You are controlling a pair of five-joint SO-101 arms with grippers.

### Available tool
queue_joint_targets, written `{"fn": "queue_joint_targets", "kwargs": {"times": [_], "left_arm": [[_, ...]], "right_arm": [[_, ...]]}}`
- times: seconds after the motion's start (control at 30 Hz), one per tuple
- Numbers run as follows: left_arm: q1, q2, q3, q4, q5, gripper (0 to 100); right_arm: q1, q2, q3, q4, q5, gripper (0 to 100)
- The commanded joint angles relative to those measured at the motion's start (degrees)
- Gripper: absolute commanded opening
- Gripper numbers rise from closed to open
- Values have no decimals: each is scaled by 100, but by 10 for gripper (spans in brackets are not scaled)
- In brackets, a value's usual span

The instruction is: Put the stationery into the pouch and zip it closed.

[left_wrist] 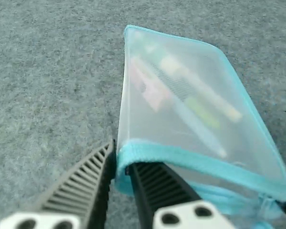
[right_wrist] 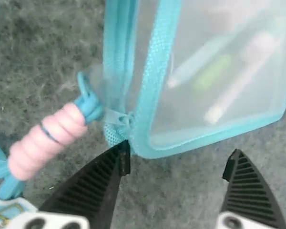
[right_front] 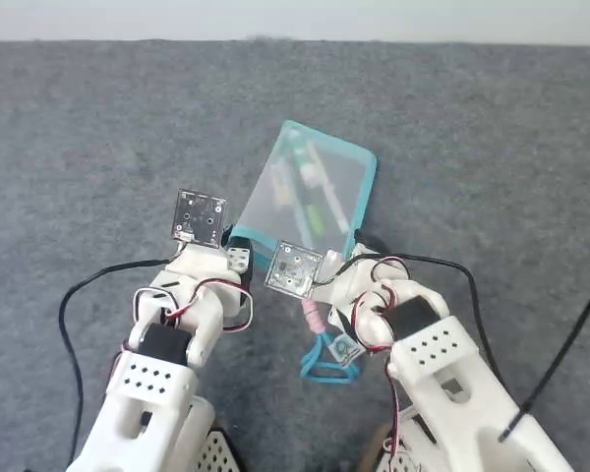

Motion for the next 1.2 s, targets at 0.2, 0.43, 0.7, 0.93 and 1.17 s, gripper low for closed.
{"fn": "queue_joint_targets", "kwargs": {"times": [0.2,0.43,0.7,0.93,1.17], "left_arm": [[-53,-79,-277,-9,-35,10],[-53,-79,-277,-9,-35,10],[-53,-79,-277,-9,-35,10],[-62,-79,-277,-9,-35,10],[-62,-97,-277,-9,-35,11]], "right_arm": [[-497,-725,123,585,70,316],[-488,-576,167,418,35,315],[-277,233,-457,-13,-62,314],[75,1604,-1266,-558,-387,310],[505,2070,-2040,-611,-1275,3]]}}
